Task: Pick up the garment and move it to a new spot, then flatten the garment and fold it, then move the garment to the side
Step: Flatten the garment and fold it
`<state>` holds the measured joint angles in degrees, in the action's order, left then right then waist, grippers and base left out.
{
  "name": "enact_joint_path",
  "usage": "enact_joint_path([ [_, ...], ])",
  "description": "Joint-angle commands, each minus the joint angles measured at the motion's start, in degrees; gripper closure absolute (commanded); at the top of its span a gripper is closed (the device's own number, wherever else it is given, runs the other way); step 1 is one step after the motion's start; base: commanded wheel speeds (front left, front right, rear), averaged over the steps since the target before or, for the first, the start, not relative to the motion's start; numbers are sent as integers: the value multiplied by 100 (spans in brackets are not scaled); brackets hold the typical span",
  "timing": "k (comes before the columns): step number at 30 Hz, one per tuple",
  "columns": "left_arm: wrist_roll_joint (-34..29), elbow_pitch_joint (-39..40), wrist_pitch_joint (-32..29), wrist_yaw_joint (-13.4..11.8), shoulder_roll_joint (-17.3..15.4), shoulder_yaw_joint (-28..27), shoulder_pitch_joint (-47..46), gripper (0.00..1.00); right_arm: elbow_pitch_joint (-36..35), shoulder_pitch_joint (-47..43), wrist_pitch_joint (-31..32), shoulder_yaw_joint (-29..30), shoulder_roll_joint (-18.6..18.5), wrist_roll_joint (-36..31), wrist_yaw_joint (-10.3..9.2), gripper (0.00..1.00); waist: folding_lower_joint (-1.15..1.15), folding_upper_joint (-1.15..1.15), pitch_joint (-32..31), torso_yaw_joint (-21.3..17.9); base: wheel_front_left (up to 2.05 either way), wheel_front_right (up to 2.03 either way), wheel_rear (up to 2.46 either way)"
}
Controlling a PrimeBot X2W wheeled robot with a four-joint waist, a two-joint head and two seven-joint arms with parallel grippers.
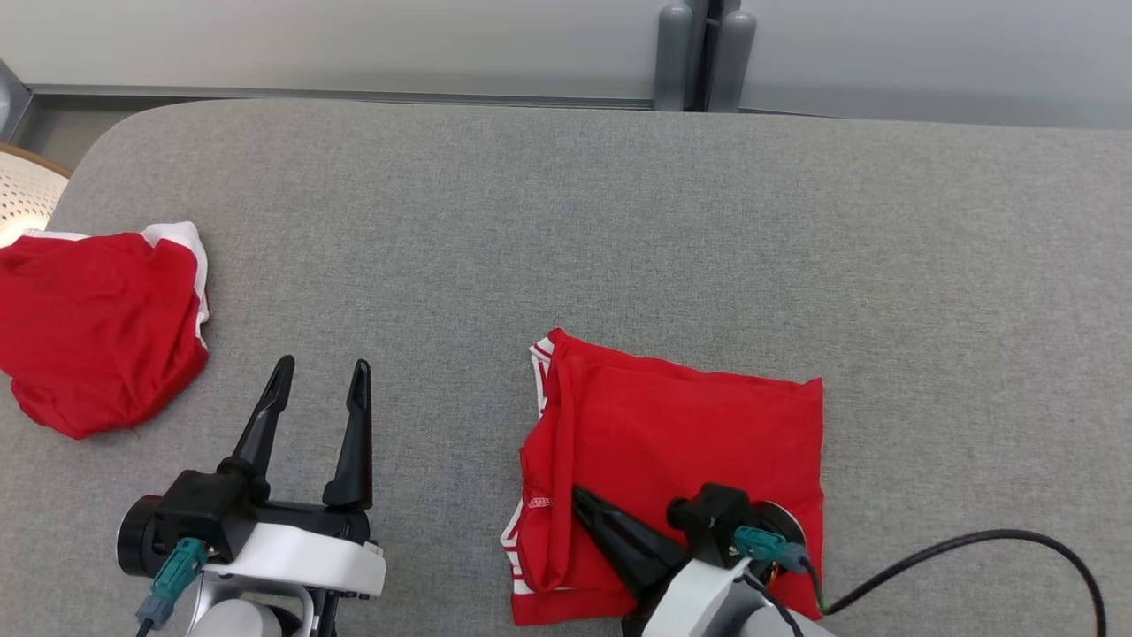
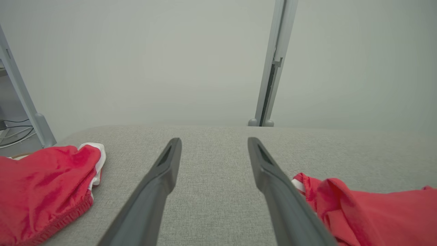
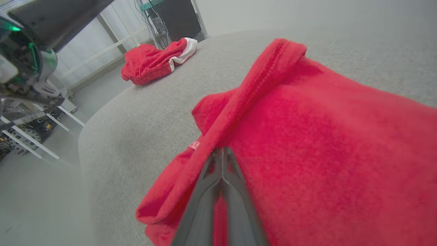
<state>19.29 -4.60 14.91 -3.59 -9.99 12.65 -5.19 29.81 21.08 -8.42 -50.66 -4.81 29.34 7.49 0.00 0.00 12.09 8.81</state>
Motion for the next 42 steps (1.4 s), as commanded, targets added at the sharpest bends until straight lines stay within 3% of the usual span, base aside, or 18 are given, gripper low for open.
enact_joint_path([
  [1,-23,-8,29,17,-34,-32,-21,0,-63,48,-152,29,-74,43,0,100,0,0,-65,-43,0,0,0],
  [5,-63,-32,28,-8,-81,-78,121,0,-256,-145,-306,367,-282,70,0,100,0,0,-233,-185,0,0,0],
  [7,-71,-55,28,-39,-121,-115,214,0,-391,-329,-402,825,-494,13,0,66,0,0,-376,-310,0,0,0],
  [8,-85,-62,29,-44,-138,-117,242,0,-445,-407,-443,1028,-533,17,0,16,0,0,-426,-350,0,0,0],
  [9,-105,-63,29,-53,-151,-127,264,0,-512,-494,-478,1247,-573,15,0,0,0,0,-480,-390,0,0,0],
  [17,-31,-92,31,-111,-238,-263,537,0,-1254,-1230,-602,3237,-805,-561,0,0,0,0,-886,-659,0,0,0],
  [23,-10,-110,-48,-184,-321,-312,757,0,-1933,-1827,-225,4204,-758,-936,0,0,0,0,-1184,-772,0,0,0],
  [29,59,-16,-124,-215,-370,-317,984,0,-2543,-2339,223,4610,-679,-1080,0,0,0,0,-1343,-862,0,0,0],
  [42,101,30,-217,-245,-451,-263,1239,0,-3325,-3059,765,4848,-574,-1235,0,0,0,0,-1563,-920,0,0,0],
])
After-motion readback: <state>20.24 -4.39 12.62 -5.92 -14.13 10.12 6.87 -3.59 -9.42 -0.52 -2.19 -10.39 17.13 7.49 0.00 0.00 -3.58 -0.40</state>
